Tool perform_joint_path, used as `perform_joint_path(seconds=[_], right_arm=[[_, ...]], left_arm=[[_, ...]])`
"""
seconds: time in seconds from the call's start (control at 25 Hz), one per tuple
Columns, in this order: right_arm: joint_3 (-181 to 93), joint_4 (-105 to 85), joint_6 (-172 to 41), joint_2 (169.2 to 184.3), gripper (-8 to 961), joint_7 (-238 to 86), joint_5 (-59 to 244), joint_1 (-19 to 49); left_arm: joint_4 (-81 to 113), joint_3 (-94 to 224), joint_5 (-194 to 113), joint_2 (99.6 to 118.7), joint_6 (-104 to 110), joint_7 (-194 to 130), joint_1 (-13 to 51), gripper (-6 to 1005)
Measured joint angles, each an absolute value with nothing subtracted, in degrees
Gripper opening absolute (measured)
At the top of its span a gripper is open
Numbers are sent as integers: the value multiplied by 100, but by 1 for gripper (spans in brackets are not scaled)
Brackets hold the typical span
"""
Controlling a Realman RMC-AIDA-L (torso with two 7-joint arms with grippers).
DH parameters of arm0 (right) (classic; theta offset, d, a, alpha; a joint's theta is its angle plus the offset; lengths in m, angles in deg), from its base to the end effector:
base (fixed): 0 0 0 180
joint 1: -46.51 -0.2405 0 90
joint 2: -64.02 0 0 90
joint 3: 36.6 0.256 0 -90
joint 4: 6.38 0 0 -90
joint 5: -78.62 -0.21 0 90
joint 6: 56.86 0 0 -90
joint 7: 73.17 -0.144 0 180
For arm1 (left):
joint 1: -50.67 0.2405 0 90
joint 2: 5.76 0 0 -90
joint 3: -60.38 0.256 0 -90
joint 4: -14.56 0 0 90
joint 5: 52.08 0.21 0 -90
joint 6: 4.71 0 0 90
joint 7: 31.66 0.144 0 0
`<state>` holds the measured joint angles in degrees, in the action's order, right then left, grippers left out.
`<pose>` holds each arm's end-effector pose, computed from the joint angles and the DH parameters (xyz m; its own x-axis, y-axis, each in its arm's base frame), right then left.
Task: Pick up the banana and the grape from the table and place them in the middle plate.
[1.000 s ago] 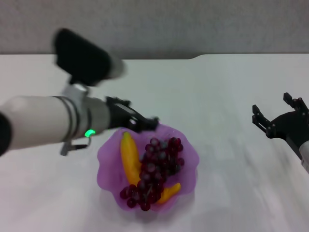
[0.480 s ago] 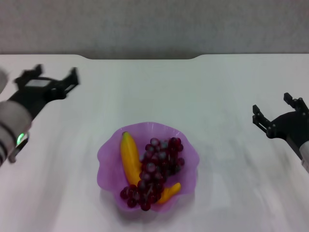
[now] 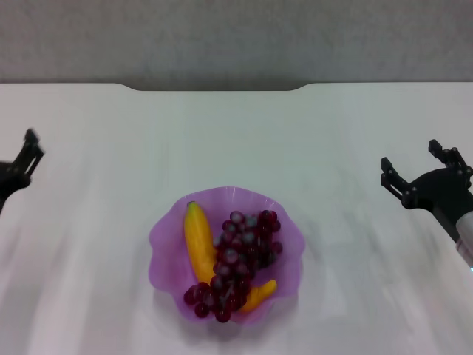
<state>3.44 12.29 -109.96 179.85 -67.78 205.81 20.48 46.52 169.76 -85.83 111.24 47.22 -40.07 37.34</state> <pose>0.3148 0.3471 -0.0414 0.8504 -0.0554 -0.5232 -0.5171 -0.2715 -0.8117 -0.3332 0.3313 0.0144 0.5931 -0.0328 0.8044 0.8049 0.0005 -0.5935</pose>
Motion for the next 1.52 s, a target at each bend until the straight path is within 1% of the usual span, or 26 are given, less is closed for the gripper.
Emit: perform_joint_path(seconds=[0.2, 0.56, 0.8, 1.52], right_arm=[[415, 1180, -10996, 17978, 883, -7155, 20454, 2043], [411, 1072, -10741, 17960, 883, -7346, 19785, 1927], [415, 1037, -10577, 17959, 883, -7322, 19766, 1843], [350, 907, -10572, 17951, 883, -7294, 19791, 1700]], left_arm=[[3364, 16904, -8591, 11121, 5107, -4910, 3188, 892], [3063, 16837, -8598, 11125, 4947, -4974, 3025, 892], [2737, 16765, -8600, 11108, 4591, -4950, 2781, 892], [2687, 16840, -8416, 11141, 4458, -3906, 2607, 891]])
